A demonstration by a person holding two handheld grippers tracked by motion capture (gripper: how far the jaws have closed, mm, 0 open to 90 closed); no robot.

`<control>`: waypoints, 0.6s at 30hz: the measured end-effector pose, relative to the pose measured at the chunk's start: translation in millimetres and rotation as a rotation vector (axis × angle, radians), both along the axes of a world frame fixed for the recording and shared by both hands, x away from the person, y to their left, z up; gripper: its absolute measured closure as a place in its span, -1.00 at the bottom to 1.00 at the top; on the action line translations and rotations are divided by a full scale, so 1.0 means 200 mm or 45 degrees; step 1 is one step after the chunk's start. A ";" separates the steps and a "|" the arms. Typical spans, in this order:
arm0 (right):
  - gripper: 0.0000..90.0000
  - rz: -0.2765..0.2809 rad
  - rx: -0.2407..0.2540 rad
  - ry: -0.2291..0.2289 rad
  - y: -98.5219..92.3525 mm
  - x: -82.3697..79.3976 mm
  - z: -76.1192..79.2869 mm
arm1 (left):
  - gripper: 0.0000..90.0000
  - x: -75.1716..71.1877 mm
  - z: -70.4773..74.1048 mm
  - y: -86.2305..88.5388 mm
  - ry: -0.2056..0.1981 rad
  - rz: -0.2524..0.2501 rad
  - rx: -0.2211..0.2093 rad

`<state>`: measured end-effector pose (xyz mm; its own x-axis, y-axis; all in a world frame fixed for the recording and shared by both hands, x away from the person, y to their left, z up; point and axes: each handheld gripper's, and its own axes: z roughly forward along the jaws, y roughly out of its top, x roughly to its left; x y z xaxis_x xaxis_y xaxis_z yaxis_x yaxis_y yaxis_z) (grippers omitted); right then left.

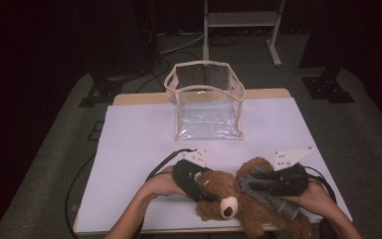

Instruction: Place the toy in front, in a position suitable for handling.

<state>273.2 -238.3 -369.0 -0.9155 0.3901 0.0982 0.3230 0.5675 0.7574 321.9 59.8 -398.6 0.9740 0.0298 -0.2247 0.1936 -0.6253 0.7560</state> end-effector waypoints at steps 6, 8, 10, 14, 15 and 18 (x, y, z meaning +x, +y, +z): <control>0.62 -0.031 0.024 -0.011 0.00 0.03 0.00 | 0.19 0.01 0.03 0.01 -0.070 0.036 0.027; 0.62 -0.051 0.028 -0.016 0.00 0.05 0.01 | 0.25 0.02 0.05 0.02 -0.119 0.066 0.022; 0.62 -0.066 0.035 -0.019 0.01 0.07 0.02 | 0.29 0.04 0.08 0.03 -0.145 0.091 0.014; 0.62 -0.078 0.051 -0.024 0.03 0.13 0.05 | 0.30 0.08 0.14 0.06 -0.206 0.118 0.037; 0.62 -0.080 0.051 -0.029 0.05 0.14 0.05 | 0.30 0.08 0.15 0.08 -0.218 0.121 0.050; 0.62 -0.054 0.047 -0.044 0.11 0.16 0.06 | 0.29 0.08 0.18 0.15 -0.241 0.144 0.055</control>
<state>304.4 -216.3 -357.2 -0.9013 0.4253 0.0820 0.3196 0.5253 0.7886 338.8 90.6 -363.2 0.9885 0.1471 -0.0345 0.1217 -0.6404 0.7583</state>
